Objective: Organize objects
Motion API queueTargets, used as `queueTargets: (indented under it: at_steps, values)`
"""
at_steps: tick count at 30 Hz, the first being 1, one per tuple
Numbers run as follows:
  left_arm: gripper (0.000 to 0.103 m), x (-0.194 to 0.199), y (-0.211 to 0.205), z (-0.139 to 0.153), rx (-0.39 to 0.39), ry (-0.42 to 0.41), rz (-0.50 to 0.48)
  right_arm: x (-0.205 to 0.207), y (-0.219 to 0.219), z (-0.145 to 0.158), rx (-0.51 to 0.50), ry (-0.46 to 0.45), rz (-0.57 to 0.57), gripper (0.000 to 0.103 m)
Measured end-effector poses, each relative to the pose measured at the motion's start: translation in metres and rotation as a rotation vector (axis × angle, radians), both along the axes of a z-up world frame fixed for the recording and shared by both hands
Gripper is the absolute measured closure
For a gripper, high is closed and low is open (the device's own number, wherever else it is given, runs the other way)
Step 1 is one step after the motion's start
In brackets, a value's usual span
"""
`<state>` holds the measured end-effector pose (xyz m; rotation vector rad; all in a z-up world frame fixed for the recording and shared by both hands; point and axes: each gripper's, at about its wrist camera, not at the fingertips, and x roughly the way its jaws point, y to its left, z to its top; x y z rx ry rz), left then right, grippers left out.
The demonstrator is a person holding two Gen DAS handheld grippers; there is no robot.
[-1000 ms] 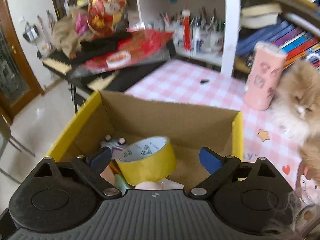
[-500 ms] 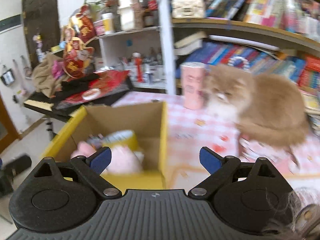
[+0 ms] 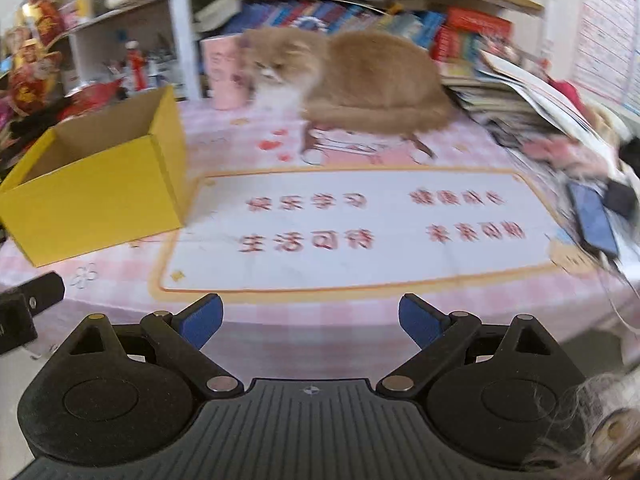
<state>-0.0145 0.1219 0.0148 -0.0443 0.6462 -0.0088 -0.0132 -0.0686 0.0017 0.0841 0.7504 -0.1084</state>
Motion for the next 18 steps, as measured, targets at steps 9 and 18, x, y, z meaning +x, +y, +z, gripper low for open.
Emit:
queueTargets:
  at_steps: [9,18]
  values:
    - [0.003,0.000,-0.035,-0.007,0.068,0.025,-0.042,-0.011,-0.013,-0.001,-0.106,-0.013,-0.086,0.005]
    - [0.003,0.002,-0.059,-0.011,0.154,0.050,-0.052,-0.017,-0.022,-0.003,-0.129,-0.011,-0.080,0.000]
